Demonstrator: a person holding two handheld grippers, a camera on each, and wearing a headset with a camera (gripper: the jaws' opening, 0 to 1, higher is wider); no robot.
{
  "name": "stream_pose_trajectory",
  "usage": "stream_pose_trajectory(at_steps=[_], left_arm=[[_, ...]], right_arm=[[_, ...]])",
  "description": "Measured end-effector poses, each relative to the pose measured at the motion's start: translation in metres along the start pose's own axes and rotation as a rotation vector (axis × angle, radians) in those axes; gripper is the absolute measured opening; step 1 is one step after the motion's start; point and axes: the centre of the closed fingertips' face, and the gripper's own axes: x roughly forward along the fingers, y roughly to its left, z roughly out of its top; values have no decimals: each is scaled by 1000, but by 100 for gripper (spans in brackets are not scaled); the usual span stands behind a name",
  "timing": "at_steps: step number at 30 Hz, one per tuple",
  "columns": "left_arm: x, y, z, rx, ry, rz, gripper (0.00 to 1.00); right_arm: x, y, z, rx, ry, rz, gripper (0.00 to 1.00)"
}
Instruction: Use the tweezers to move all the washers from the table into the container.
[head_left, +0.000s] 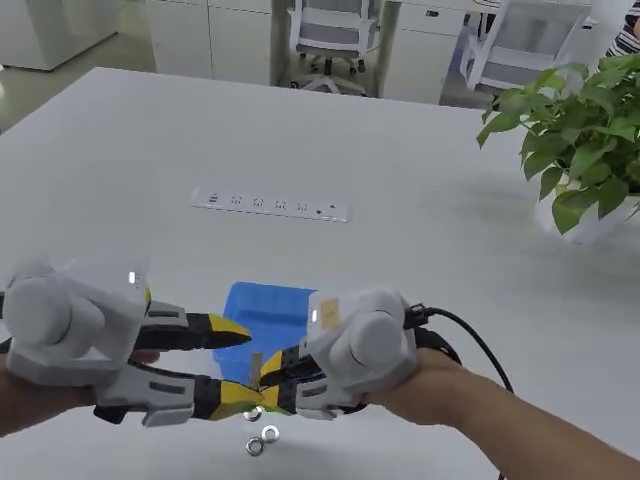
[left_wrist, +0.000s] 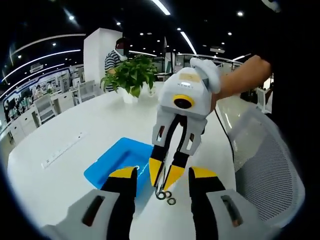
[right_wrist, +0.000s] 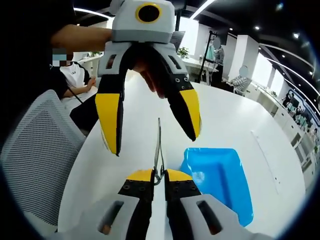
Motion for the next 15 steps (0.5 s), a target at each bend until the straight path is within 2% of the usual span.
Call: stream_pose_trajectory(at_steps=[6, 15], left_arm=[[-10, 3, -5, -47, -15, 49, 69], [-14, 7, -7, -69, -15, 87, 83]], right_arm=[[-8, -4, 6, 8, -6, -4, 9], [-25, -13, 11, 5, 1, -12, 9]])
